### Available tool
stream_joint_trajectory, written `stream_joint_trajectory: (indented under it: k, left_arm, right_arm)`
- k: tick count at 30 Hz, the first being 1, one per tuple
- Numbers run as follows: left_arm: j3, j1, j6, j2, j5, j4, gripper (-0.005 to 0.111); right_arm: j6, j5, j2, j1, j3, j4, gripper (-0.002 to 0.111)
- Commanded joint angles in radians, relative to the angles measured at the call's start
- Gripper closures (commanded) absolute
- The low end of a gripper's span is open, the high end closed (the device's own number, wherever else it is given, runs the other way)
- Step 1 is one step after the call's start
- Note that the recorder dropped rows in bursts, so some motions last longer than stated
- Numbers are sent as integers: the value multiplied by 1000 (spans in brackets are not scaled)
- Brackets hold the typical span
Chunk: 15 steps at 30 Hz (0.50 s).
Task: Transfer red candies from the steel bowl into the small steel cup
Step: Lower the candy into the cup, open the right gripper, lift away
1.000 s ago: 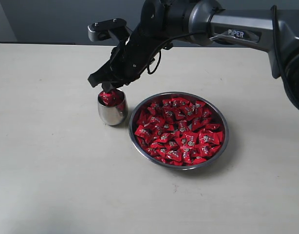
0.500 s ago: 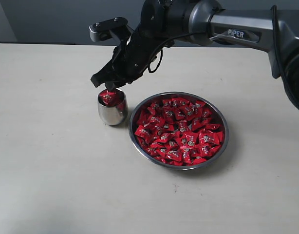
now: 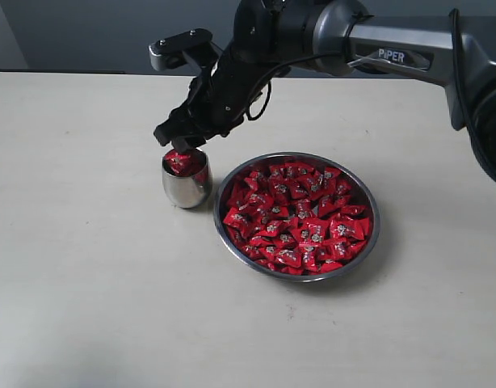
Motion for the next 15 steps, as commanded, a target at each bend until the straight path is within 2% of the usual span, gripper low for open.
stream_joint_trajectory:
  k: [1, 15]
  left_arm:
    - [5, -7, -1, -5, -8, 2, 106]
    - [5, -7, -1, -5, -8, 2, 106]
  right_arm:
    - [13, -4, -3, -4, -7, -17, 57]
    - [105, 18, 7, -4, -7, -88, 57]
